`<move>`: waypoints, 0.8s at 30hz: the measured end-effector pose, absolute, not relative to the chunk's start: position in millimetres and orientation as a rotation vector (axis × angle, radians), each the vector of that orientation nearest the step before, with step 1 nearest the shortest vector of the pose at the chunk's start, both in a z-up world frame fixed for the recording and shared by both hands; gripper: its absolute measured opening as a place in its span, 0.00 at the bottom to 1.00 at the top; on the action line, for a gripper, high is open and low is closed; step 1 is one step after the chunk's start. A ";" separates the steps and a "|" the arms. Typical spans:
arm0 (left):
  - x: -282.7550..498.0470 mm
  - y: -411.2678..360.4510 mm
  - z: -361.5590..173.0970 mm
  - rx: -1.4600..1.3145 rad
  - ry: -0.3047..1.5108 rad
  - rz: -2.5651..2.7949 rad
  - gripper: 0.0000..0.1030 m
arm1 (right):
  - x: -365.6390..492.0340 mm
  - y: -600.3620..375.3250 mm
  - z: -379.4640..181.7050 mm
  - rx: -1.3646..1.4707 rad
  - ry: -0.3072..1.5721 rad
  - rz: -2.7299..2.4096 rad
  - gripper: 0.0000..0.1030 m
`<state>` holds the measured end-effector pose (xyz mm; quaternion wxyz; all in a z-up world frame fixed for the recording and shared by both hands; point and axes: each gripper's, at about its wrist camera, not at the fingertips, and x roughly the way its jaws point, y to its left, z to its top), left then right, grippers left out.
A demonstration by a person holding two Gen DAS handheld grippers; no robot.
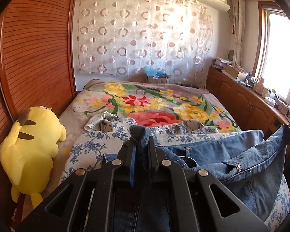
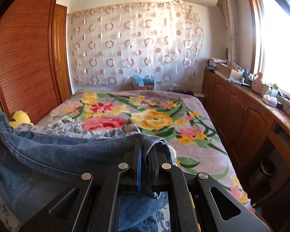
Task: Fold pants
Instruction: 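Lift both hems and fold the legs over toward the waistband with both tools, then open both tools to release the folded hems onto the jeans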
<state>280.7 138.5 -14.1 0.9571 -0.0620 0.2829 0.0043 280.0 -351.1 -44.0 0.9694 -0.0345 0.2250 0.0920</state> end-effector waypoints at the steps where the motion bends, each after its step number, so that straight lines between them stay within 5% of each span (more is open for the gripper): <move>1: 283.0 138.7 -15.8 -0.126 0.579 0.008 0.11 | 283.9 -348.7 -42.6 -0.072 0.463 0.185 0.05; 8: 289.6 140.1 -25.9 -0.129 0.619 0.015 0.18 | 304.7 -345.8 -25.2 -0.073 0.536 0.176 0.06; 13: 281.0 146.1 -19.4 -0.109 0.611 0.003 0.47 | 307.0 -346.7 -15.1 -0.072 0.554 0.176 0.25; 18: 271.1 156.6 -12.4 -0.107 0.593 0.004 0.59 | 305.9 -347.9 -9.5 -0.067 0.560 0.197 0.48; 24: 270.8 160.1 -27.8 -0.091 0.640 0.015 0.59 | 300.1 -364.1 -5.2 -0.057 0.541 0.170 0.59</move>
